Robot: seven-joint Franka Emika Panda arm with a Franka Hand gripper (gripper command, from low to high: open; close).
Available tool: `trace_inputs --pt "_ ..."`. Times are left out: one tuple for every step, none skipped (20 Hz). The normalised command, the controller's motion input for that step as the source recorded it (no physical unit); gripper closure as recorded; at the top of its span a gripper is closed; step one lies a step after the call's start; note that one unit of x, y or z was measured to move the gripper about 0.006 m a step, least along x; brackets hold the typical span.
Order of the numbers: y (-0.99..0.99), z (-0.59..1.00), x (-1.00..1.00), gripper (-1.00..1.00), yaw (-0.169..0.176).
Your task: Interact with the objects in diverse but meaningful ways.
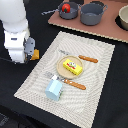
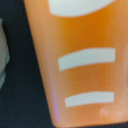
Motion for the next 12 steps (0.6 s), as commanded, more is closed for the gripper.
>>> trace_inputs --pt "0.0 -0.22 -0.02 1.0 0.0" --pt "0.05 -0.17 0.0 1.0 0.0" --pt "0.09 -0.14 0.0 1.0 0.0" --pt "0.11 -0.13 0.0 1.0 0.002" --pt "0.09 -0.14 0.0 1.0 0.004" --pt "0.05 -0.16 -0.02 1.0 0.005" --pt "0.07 -0.16 -0.01 1.0 0.007" --pt "0.09 -0.17 -0.01 1.0 0.007" --pt "0.1 -0.17 0.0 1.0 0.009" --pt "0.1 -0.17 0.0 1.0 0.011" --pt "0.11 -0.14 0.0 1.0 0.014" --pt "0.12 -0.13 0.0 1.0 0.017"
